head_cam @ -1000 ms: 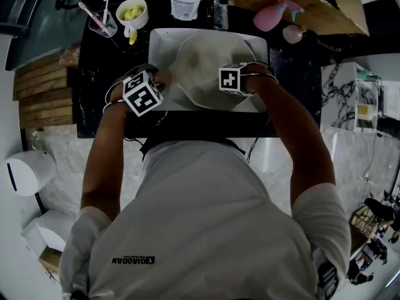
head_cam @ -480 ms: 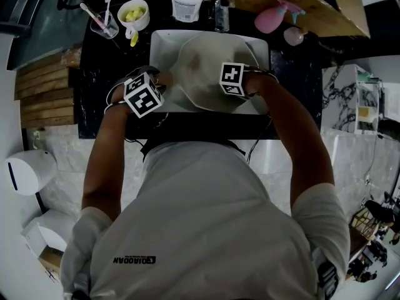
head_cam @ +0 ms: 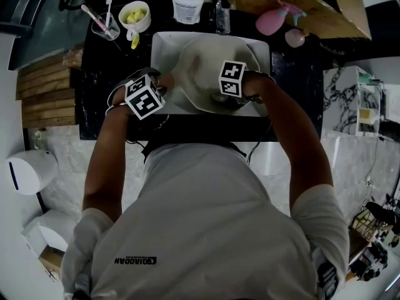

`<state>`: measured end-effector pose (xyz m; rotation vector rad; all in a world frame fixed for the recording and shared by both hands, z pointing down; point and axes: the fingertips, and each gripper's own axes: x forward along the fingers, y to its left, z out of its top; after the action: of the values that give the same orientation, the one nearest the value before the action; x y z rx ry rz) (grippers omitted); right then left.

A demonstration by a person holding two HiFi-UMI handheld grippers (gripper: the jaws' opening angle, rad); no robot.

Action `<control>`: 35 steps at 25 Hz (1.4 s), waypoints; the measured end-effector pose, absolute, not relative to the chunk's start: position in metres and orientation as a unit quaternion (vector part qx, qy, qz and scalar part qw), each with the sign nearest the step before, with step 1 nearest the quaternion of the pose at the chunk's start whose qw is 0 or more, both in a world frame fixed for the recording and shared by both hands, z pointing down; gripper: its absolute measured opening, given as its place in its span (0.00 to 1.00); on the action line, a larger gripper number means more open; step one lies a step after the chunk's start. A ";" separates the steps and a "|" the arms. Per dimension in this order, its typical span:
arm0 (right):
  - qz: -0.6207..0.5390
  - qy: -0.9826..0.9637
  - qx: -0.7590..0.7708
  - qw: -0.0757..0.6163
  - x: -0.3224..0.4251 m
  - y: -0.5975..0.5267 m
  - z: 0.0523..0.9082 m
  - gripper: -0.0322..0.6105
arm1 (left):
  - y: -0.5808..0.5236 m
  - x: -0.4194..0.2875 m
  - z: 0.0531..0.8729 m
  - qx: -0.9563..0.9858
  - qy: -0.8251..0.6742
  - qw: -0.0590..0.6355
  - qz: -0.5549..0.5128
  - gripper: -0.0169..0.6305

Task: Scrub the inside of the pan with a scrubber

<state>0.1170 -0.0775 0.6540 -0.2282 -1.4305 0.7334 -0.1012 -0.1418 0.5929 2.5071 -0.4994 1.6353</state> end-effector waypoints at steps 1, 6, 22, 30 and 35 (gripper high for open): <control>0.335 -0.642 -0.104 0.682 0.114 -0.076 0.653 0.17 | -0.142 -0.101 0.593 0.825 -0.164 0.054 0.538 0.35; 0.368 -0.651 -0.112 0.654 0.102 -0.072 0.651 0.17 | -0.142 -0.101 0.593 0.825 -0.164 0.055 0.539 0.35; 0.442 -0.697 -0.136 0.549 0.056 -0.062 0.634 0.17 | -0.142 -0.101 0.593 0.824 -0.162 0.056 0.540 0.35; 0.415 -0.745 -0.112 0.510 0.055 -0.079 0.623 0.17 | -0.142 -0.101 0.594 0.824 -0.163 0.056 0.540 0.35; 0.315 -0.802 -0.026 0.506 0.058 -0.120 0.609 0.17 | -0.141 -0.101 0.593 0.825 -0.163 0.053 0.539 0.35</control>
<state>0.0584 -0.1201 0.6093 -0.0626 -1.9353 0.7607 -0.1012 -0.1409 0.5932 2.5066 -0.4940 1.6387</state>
